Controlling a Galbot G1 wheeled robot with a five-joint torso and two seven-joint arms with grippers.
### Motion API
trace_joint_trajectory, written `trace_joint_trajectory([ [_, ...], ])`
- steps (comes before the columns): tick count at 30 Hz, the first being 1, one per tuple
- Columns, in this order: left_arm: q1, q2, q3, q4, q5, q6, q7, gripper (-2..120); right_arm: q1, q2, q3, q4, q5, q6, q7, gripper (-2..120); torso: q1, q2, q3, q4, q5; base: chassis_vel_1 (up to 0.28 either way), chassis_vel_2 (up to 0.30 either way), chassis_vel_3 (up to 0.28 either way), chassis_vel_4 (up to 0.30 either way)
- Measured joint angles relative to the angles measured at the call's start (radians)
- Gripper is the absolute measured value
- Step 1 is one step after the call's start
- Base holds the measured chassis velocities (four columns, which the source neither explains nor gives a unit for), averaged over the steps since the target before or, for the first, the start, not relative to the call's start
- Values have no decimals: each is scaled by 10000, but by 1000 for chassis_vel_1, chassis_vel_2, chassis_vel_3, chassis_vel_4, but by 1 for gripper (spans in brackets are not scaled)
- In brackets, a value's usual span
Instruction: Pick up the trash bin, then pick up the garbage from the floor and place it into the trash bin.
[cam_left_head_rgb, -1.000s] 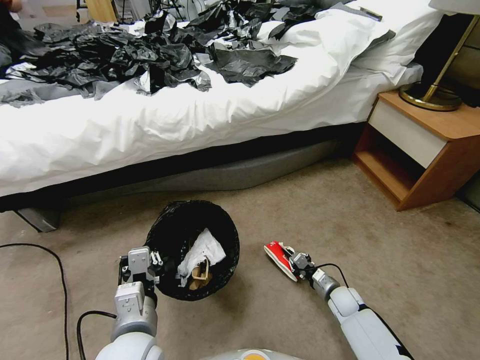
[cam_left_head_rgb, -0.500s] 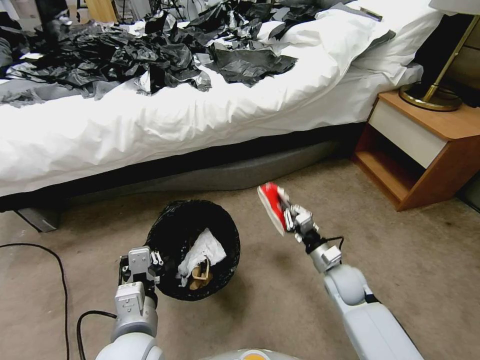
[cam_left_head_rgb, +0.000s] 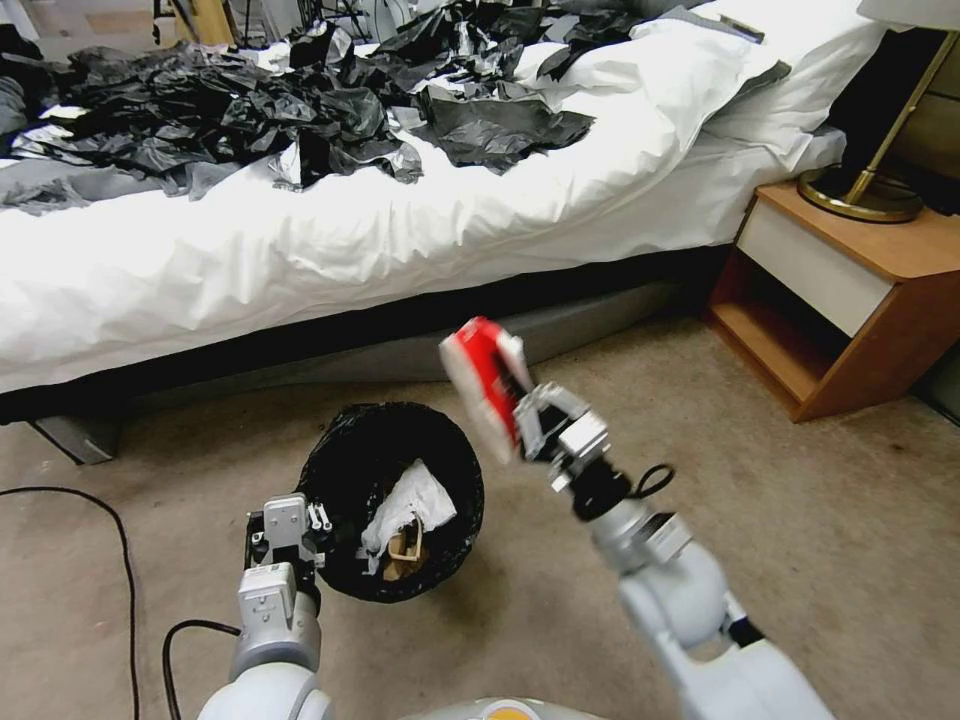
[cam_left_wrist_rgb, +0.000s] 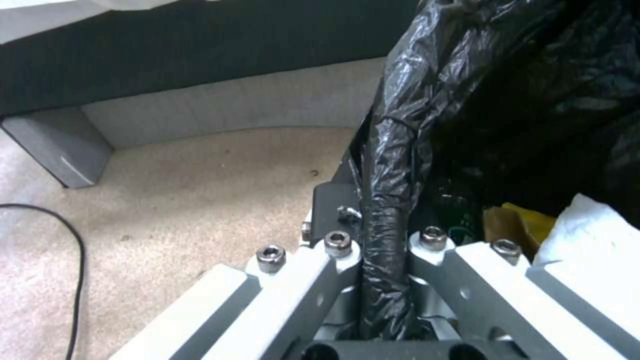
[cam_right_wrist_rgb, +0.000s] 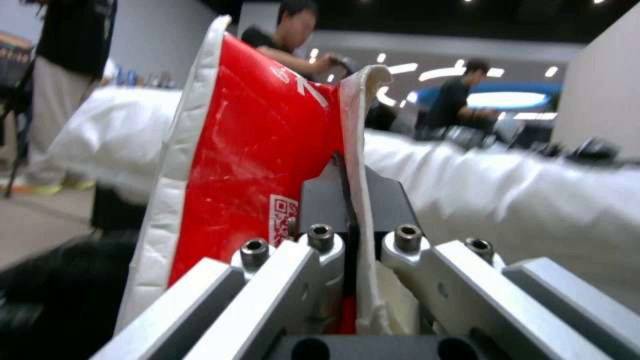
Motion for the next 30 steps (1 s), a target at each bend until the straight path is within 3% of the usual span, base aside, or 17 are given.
trace_joint_trajectory([
  [11,72,-44,104,-71,73,-14,14,0,909,356,-1371,-1848,-157,-478,369,0,0,0,1,1,0,0,0,0,0],
  [21,82,-72,148,-123,83,-18,19,0,1292,643,-1810,-2981,-420,-684,512,1,0,0,1,0,0,0,0,0,0],
  [25,81,-96,176,-122,104,-22,24,0,1371,704,-1908,-3153,-572,-712,526,19,0,0,1,0,0,0,0,0,0],
  [30,13,-100,177,-91,104,-22,26,0,1344,686,-1928,-3106,-577,-730,527,32,0,0,1,0,1,0,0,0,0],
])
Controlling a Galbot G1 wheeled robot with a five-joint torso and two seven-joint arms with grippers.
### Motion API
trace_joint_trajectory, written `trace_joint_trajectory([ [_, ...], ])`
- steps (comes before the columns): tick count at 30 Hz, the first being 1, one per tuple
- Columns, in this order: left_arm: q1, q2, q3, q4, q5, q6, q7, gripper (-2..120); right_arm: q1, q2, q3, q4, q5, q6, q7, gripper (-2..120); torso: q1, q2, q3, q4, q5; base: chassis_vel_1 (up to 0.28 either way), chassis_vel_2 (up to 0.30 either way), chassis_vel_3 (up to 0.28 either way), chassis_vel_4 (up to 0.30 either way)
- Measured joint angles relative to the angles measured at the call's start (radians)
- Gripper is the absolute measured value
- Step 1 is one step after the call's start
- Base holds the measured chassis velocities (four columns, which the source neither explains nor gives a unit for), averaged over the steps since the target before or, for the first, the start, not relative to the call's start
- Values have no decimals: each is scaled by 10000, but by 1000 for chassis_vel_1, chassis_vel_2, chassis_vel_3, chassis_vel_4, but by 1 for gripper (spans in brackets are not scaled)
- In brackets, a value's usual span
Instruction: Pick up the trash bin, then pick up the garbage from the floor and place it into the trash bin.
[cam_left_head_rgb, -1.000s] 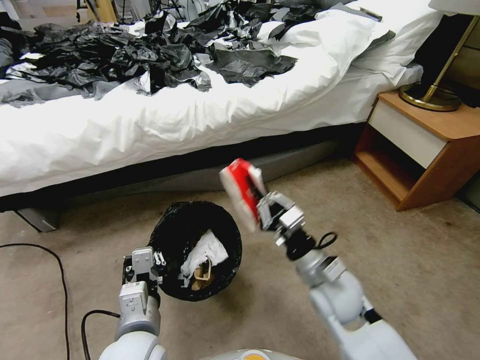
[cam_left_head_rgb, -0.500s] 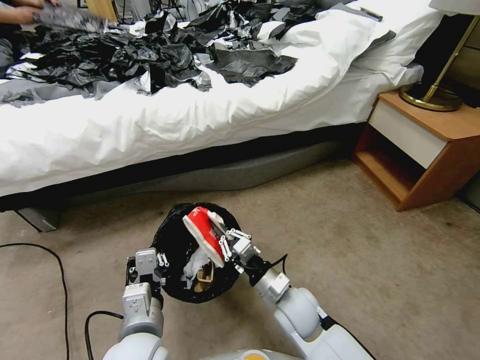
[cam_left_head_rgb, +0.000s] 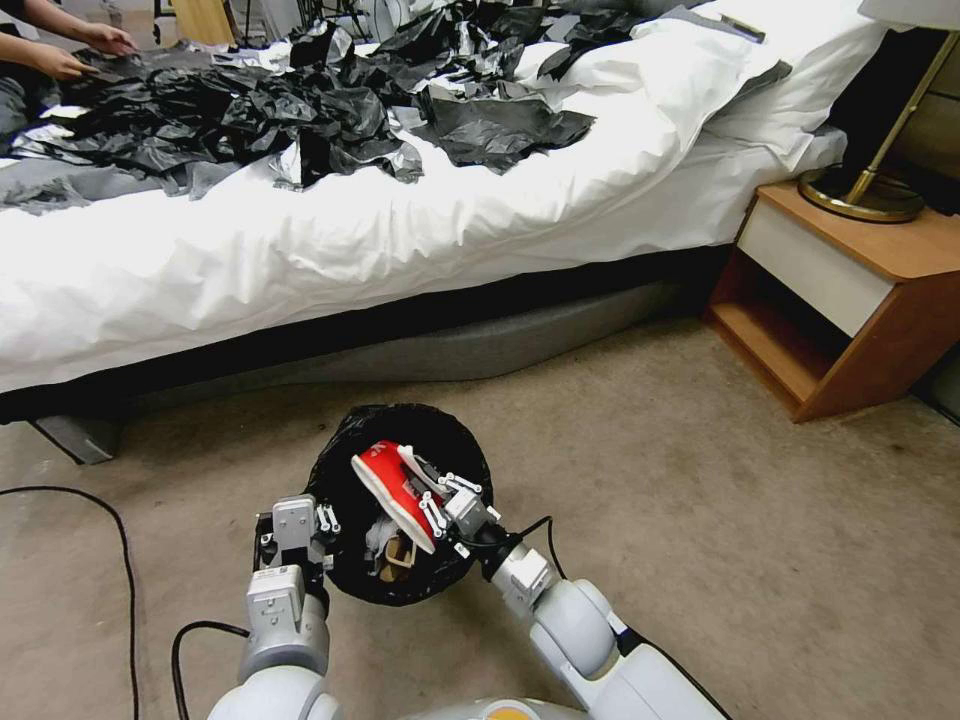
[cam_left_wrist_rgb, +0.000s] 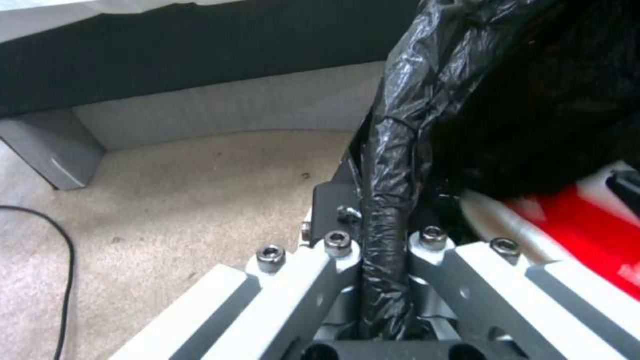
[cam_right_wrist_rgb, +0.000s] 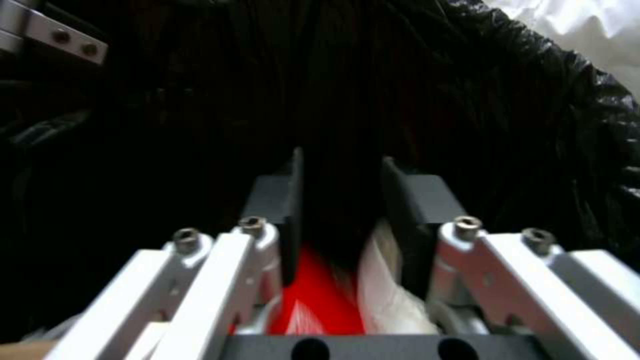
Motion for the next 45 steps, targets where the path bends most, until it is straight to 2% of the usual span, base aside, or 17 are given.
trace_joint_trajectory([
  [2,-55,-3,0,31,-8,0,4,0,-25,-57,14,92,0,-8,0,44,1,0,0,-1,0,0,0,0,0],
  [3,-55,-3,0,31,-8,0,4,0,-25,-57,14,92,0,-8,0,44,1,0,0,-1,0,0,0,0,0],
  [5,-84,-13,0,67,-14,3,6,0,-80,-133,70,236,13,-15,0,56,0,0,0,0,0,0,0,0,0],
  [7,-91,-14,0,76,-15,4,6,0,-102,-153,84,286,18,-19,1,58,0,0,0,0,0,0,0,0,0],
  [8,-106,-14,0,88,-16,7,6,0,-152,-187,110,396,32,-26,0,65,0,0,0,0,0,0,0,0,0],
  [10,-122,-14,0,93,-20,13,7,0,-221,-227,151,533,41,-35,0,73,0,0,0,0,0,0,0,0,0],
  [11,-122,-14,0,93,-20,13,7,0,-221,-227,151,533,41,-35,0,73,0,0,0,0,0,0,0,0,0],
  [13,-135,-14,1,98,-21,21,8,0,-354,-290,205,733,48,-39,-6,84,0,0,0,0,0,0,0,0,0],
  [16,-135,-14,2,98,-22,23,9,0,-406,-320,226,796,44,-32,-18,89,0,0,0,0,0,0,0,0,0],
  [19,-122,-4,0,93,-25,27,12,0,-529,-400,316,993,16,45,-47,100,0,0,0,0,1,0,0,0,0],
  [23,-97,12,-49,88,-36,27,16,0,-649,-437,539,1395,-75,207,-49,100,0,0,0,0,0,0,0,0,0],
  [24,-92,25,-92,88,-37,27,17,0,-785,-446,863,1877,-232,375,-53,100,0,0,0,1,1,0,0,0,0],
  [29,-103,43,-118,150,-37,27,17,0,-1092,-450,1381,2799,-308,491,51,100,0,0,0,0,1,0,0,0,0],
  [31,-105,53,-108,191,-30,27,17,0,-1409,-476,1766,3649,-166,492,319,100,0,0,0,0,0,0,0,0,0],
  [36,-29,80,-188,184,-34,16,22,0,-2071,-338,2399,4565,-198,606,745,100,0,0,-1,0,0,0,0,0,0],
  [40,13,131,-274,117,-83,2,22,0,-2894,-24,2970,4912,-782,632,1648,100,0,0,-1,-1,0,0,0,0,0],
  [45,27,156,-287,67,-141,2,19,0,-3580,218,3404,4789,-1041,497,2363,100,-1,0,-1,0,0,0,0,0,0],
])
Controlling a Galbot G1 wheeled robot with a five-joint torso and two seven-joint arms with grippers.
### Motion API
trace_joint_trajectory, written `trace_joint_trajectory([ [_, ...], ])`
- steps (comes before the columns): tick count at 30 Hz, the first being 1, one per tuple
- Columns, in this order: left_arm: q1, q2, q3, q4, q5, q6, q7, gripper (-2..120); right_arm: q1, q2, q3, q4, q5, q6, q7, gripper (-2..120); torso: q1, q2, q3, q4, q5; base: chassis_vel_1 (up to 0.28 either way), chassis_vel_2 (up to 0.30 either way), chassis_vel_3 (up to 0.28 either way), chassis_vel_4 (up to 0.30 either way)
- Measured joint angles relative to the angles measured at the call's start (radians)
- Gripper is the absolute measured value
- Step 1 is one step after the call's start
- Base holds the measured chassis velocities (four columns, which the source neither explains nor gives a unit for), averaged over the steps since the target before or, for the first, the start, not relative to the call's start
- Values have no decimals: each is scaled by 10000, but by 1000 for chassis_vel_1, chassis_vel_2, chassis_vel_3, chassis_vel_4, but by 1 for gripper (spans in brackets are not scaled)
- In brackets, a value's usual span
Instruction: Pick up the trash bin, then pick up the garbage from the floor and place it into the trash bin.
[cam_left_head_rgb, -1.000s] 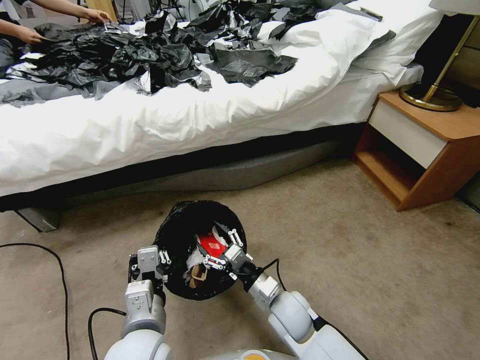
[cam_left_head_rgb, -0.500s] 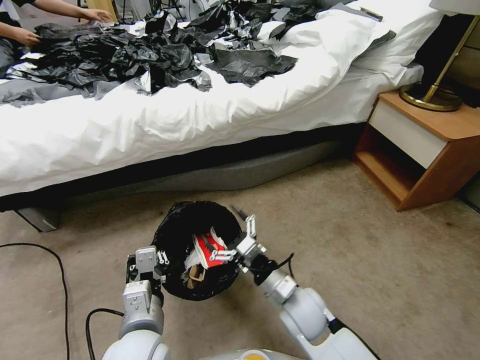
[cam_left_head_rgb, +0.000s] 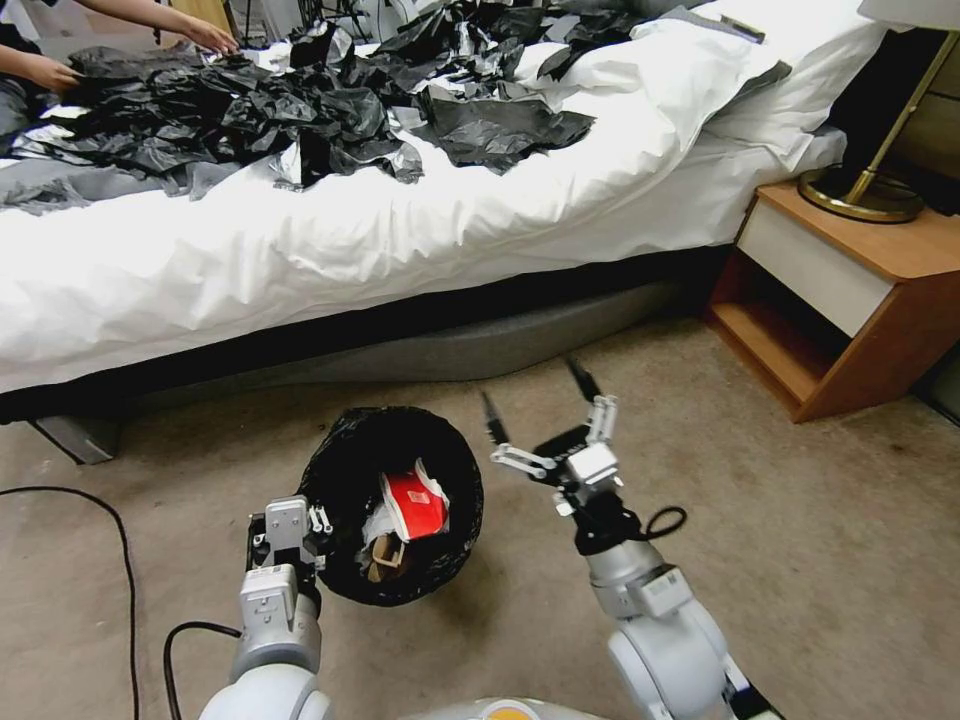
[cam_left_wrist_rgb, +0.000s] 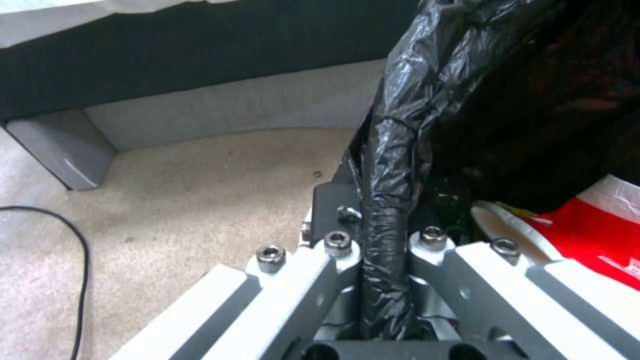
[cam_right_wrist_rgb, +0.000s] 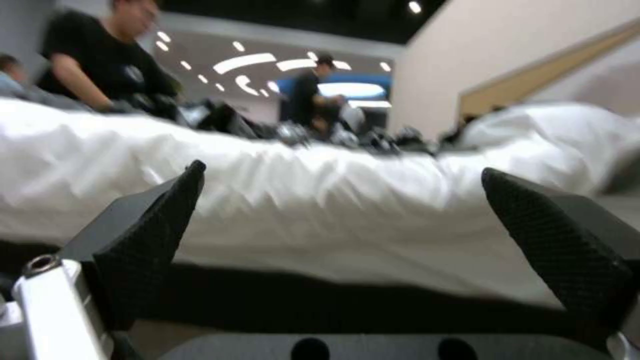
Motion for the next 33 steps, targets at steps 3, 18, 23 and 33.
trace_joint_trajectory([
  [3,27,16,1,-28,-86,-1,-7,0,-345,124,304,-273,-25,19,370,100,0,0,0,-1,0,0,0,0,0],
  [18,29,26,-31,-221,-169,12,-2,0,-281,168,598,-559,311,59,572,100,1,-1,0,1,0,5,6,6,7],
  [23,15,19,-37,-230,-185,23,-1,0,-235,181,627,-598,395,45,525,100,1,-1,0,0,-1,57,47,47,50],
  [33,-14,13,-42,-230,-197,27,3,0,-258,227,672,-692,358,78,415,100,0,-1,0,1,0,92,89,87,91],
])
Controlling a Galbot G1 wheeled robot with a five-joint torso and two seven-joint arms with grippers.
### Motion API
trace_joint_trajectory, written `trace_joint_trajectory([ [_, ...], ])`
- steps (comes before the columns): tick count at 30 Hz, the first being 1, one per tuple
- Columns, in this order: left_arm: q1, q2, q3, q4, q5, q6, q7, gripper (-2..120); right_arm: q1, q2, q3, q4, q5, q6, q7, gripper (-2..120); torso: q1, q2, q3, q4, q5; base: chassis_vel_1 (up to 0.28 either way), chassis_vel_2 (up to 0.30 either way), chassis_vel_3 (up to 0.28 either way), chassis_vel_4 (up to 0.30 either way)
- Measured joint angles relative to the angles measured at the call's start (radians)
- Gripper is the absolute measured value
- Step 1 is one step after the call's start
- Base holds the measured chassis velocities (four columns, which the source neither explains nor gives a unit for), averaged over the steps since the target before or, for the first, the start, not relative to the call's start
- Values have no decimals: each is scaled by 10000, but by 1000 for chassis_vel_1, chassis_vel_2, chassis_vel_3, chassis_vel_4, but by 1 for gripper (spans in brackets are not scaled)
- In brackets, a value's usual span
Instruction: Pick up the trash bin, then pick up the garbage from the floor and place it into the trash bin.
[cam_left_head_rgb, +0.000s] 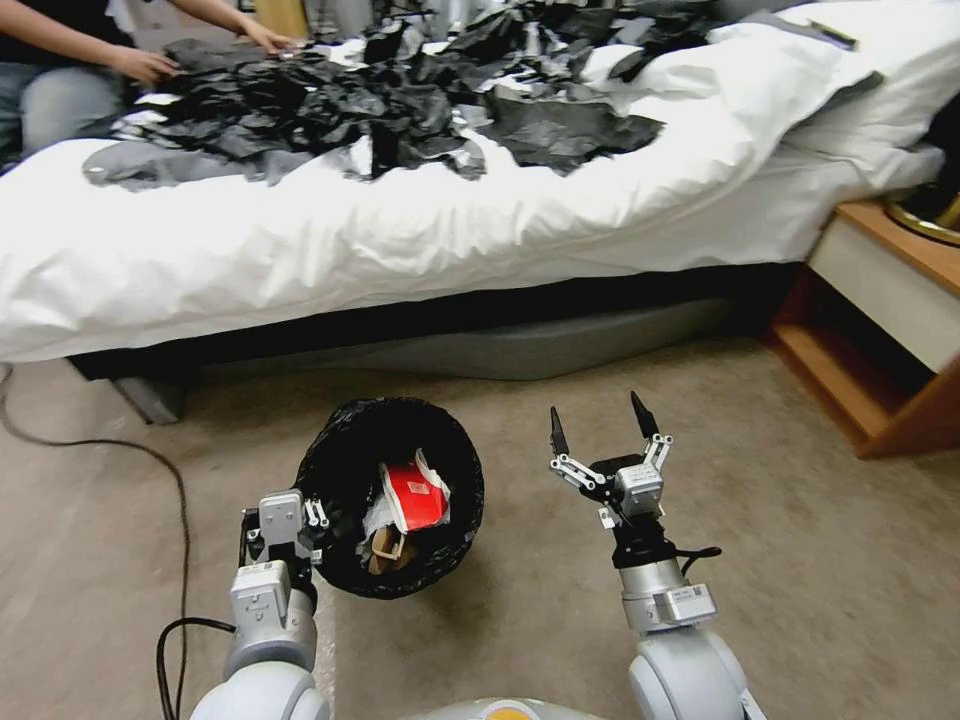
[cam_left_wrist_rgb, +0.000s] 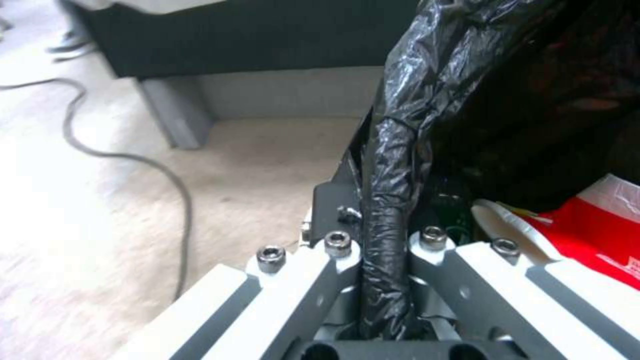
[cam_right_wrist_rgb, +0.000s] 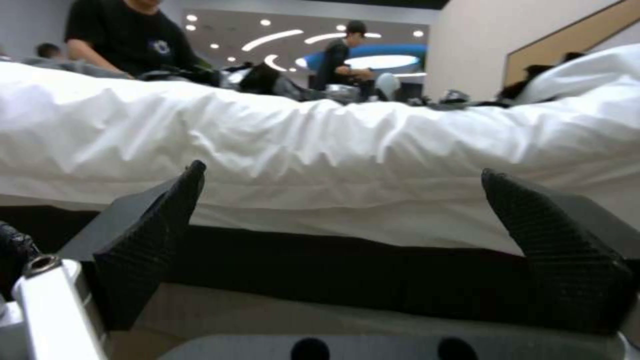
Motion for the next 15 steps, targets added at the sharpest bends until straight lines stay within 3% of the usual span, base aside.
trace_joint_trajectory([
  [15,72,8,-91,-194,-57,23,2,0,436,-118,122,43,127,-225,-88,100,1,0,0,0,0,125,125,127,123],
])
